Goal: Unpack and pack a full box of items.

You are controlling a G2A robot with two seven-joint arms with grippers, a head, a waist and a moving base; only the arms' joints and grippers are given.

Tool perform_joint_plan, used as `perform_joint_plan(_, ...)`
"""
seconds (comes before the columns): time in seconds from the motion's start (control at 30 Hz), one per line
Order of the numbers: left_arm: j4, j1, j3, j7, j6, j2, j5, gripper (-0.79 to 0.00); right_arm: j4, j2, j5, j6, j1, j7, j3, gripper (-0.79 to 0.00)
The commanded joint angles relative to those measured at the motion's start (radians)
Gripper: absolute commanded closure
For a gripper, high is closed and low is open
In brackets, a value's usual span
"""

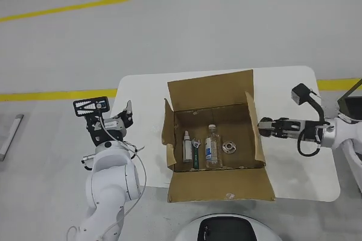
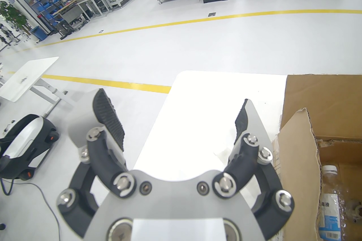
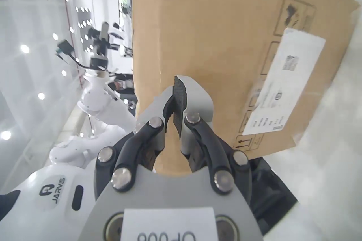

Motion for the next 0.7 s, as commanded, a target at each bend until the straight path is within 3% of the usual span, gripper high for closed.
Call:
perform_joint_plan(0.0, 0.000, 0.000, 0.000, 0.000, 0.000, 0.000, 0.000, -0.785, -0.016, 0.002, -0.082, 0.009, 0.030, 0.031, -0.060, 0.000)
perform_joint_plan(0.27, 0.000, 0.000, 0.000, 0.000, 0.000, 0.000, 0.000, -0.785, -0.019, 0.004, -0.295, 0.054, 0.132, 0.108, -0.218, 0.000)
perform_joint_plan(0.67, 0.000, 0.000, 0.000, 0.000, 0.000, 0.000, 0.000, -0.785, 0.000, 0.004, -0.345, 0.099, 0.196, 0.107, -0.289, 0.000)
